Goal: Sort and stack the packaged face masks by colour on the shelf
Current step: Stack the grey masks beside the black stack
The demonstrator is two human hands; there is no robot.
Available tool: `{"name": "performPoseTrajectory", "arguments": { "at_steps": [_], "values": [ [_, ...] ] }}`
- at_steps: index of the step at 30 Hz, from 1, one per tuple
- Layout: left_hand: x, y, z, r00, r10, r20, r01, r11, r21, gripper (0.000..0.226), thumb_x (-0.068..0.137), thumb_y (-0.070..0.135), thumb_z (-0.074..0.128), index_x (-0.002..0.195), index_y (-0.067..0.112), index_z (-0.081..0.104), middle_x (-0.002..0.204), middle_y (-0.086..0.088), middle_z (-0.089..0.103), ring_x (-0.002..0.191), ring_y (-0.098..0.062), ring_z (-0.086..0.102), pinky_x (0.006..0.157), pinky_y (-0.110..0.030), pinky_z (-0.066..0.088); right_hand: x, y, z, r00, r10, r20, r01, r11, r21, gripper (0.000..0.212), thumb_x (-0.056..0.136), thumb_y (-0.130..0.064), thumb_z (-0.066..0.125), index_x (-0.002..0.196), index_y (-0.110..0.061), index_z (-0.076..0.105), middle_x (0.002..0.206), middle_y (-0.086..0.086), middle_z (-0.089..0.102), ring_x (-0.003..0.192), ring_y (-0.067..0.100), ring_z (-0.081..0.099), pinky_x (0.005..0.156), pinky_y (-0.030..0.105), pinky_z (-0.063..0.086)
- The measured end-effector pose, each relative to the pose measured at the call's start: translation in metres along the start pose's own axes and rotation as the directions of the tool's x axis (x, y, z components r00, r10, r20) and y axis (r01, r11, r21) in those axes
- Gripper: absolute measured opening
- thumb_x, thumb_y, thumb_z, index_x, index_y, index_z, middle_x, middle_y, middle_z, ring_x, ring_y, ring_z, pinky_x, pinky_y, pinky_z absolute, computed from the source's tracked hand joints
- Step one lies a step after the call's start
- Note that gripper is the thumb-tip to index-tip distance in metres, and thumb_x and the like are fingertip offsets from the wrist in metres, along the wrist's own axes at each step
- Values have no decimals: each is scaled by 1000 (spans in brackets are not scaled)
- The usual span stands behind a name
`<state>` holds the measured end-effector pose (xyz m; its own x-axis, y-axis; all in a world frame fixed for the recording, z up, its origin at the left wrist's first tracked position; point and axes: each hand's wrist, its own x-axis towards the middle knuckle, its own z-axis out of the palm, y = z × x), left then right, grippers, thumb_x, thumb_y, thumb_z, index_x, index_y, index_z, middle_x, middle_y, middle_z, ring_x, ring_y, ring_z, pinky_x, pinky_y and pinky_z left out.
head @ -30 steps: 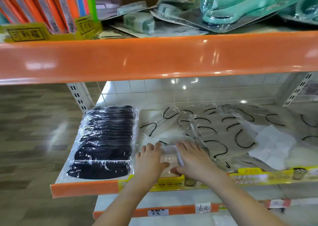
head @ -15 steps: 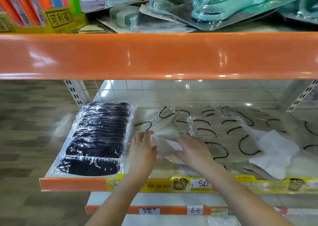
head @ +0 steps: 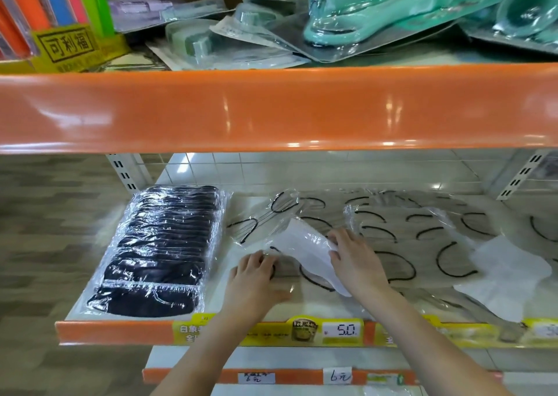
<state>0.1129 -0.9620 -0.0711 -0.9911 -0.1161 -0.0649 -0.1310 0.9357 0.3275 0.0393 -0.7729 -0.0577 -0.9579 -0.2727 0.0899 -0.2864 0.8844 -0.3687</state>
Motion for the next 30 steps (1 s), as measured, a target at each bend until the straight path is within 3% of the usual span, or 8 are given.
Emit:
{"name": "performPoseTrajectory", "arguments": {
  "at_steps": [3, 10, 13, 16, 22, 25, 27, 30],
  "values": [
    [2, 5, 6, 1000, 14, 0, -14, 999, 47, 75, 77, 62, 61, 141, 35, 32, 147, 12, 28, 138, -15, 20, 109, -31, 21, 0, 9, 1, 1000, -8, 3, 8, 1000, -15, 35, 95, -9, 44, 129, -20, 45, 128, -2, 47, 118, 21, 44, 92, 30, 37],
    [4, 23, 17, 998, 50, -47, -46, 995, 89, 71, 81, 62, 56, 141, 32, 31, 147, 9, 29, 137, -17, 22, 106, -30, 23, -15, 27, -3, 974, -87, -208, 89, 996, -1, 27, 77, -9, 67, 104, -15, 64, 107, 2, 62, 97, 30, 62, 75, 39, 49],
    [6, 34, 23, 996, 68, -60, -62, 994, 92, 71, 83, 63, 52, 142, 31, 30, 148, 8, 29, 138, -18, 21, 108, -31, 22, -19, 30, -6, 993, -65, -99, 59, 997, -59, 42, 85, -35, 62, 123, -18, 58, 127, -1, 54, 118, 28, 51, 92, 42, 43],
    [9, 46, 28, 995, 86, -52, -80, 991, 105, 72, 84, 66, 49, 143, 30, 29, 149, 7, 27, 139, -19, 20, 108, -32, 22, -25, 42, -1, 999, -48, 4, 48, 988, -148, 60, 75, -56, 48, 117, -15, 63, 118, 3, 60, 107, 27, 57, 83, 40, 50],
    [18, 67, 37, 994, 111, -18, -108, 987, 123, 70, 87, 65, 43, 145, 28, 28, 152, 3, 25, 140, -21, 18, 109, -34, 20, -27, 71, -3, 998, -38, 44, 45, 984, -171, 63, 73, -62, 42, 110, -17, 66, 117, 2, 63, 106, 26, 62, 90, 44, 49],
    [20, 76, 40, 992, 125, -7, -123, 984, 131, 72, 84, 68, 36, 143, 27, 31, 150, 2, 30, 138, -23, 22, 107, -35, 23, -25, 80, -10, 998, -36, 53, 44, 987, -158, 75, 74, -69, 30, 125, -22, 58, 133, -4, 52, 124, 22, 49, 104, 42, 36],
    [24, 80, 39, 989, 148, -25, -146, 987, 68, 56, 90, 56, 42, 139, 28, 38, 146, 3, 36, 134, -22, 28, 104, -33, 26, -22, 91, -14, 997, -33, 74, 44, 988, -150, 89, 69, -76, 13, 140, -30, 40, 147, -12, 32, 138, 14, 27, 114, 36, 17],
    [37, 78, 32, 986, 114, -122, -123, 990, -70, 36, 97, 37, 43, 130, 25, 47, 139, 5, 45, 127, -18, 36, 99, -29, 29, -19, 106, -18, 994, -18, 105, 33, 989, -141, 94, 63, -79, 7, 143, -36, 31, 150, -18, 22, 140, 8, 15, 114, 32, 11]
  ]
}}
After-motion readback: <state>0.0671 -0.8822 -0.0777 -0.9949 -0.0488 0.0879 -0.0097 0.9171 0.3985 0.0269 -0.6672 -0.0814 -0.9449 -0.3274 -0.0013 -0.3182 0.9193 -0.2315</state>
